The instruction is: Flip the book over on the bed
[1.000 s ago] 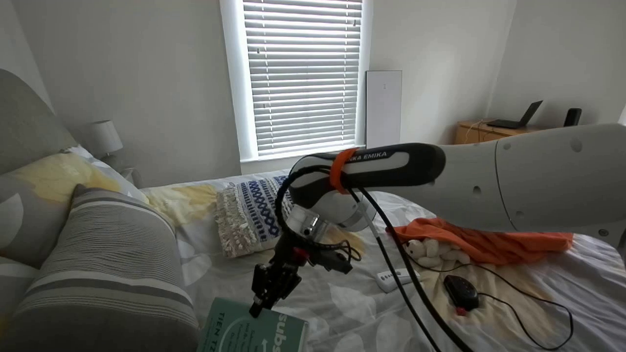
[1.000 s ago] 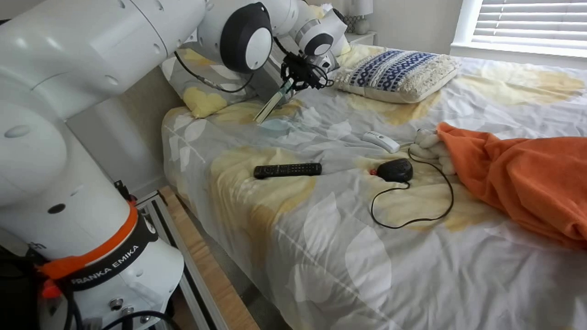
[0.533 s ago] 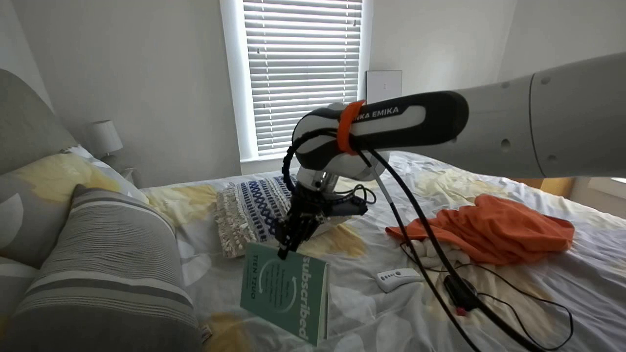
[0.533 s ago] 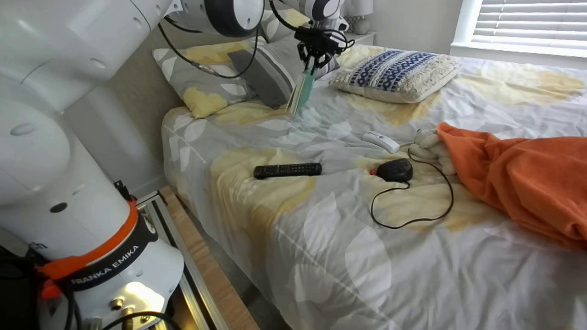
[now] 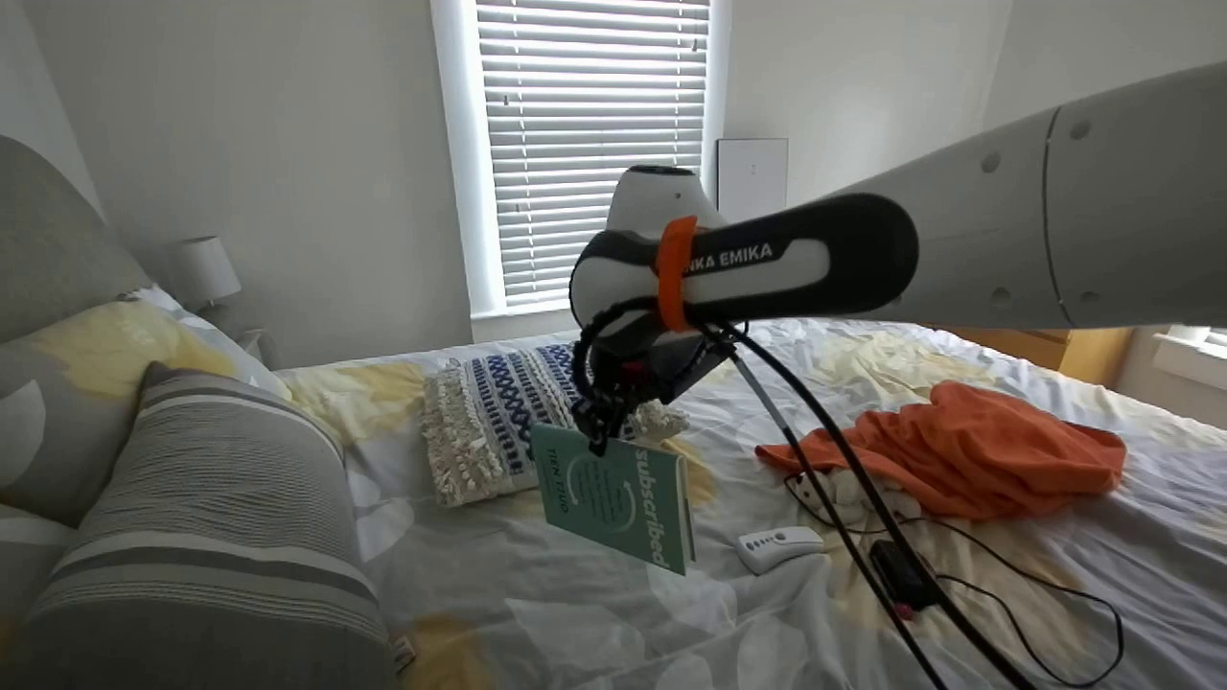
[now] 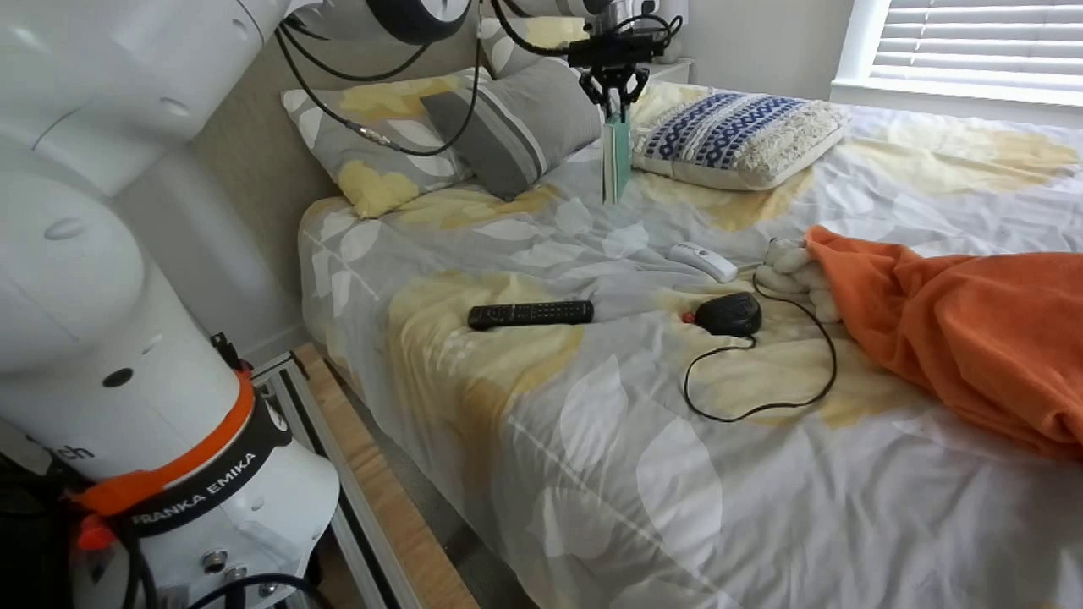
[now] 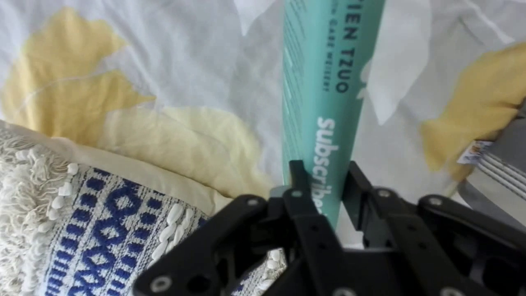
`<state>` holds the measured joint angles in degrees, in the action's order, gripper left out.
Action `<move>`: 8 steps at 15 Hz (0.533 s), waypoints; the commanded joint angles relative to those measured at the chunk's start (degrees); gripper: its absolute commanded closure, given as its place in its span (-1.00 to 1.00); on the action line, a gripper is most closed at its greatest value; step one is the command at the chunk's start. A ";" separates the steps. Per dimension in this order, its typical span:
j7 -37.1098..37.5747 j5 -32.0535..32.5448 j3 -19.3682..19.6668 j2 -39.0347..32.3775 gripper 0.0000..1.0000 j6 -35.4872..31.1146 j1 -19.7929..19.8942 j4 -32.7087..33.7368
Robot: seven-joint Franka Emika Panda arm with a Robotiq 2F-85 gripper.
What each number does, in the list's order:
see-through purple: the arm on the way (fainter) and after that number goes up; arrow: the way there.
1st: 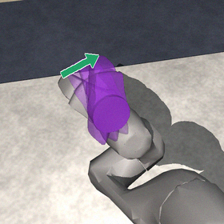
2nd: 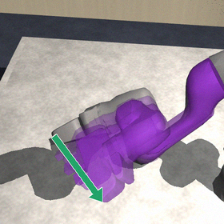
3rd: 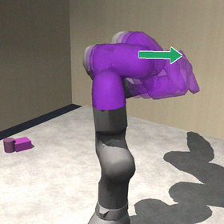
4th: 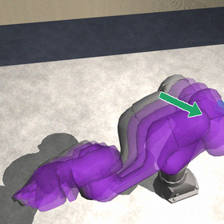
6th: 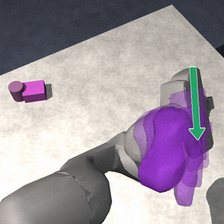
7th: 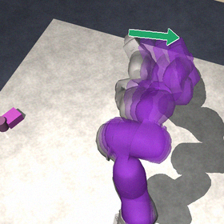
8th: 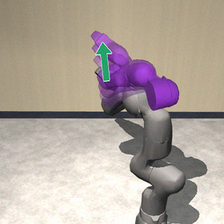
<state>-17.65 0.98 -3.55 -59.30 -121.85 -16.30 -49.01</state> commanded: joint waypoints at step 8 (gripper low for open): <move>-0.67 7.03 3.92 -5.00 0.48 -8.43 -4.65 0.19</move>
<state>-18.32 8.01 0.37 -64.30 -130.29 -20.95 -48.82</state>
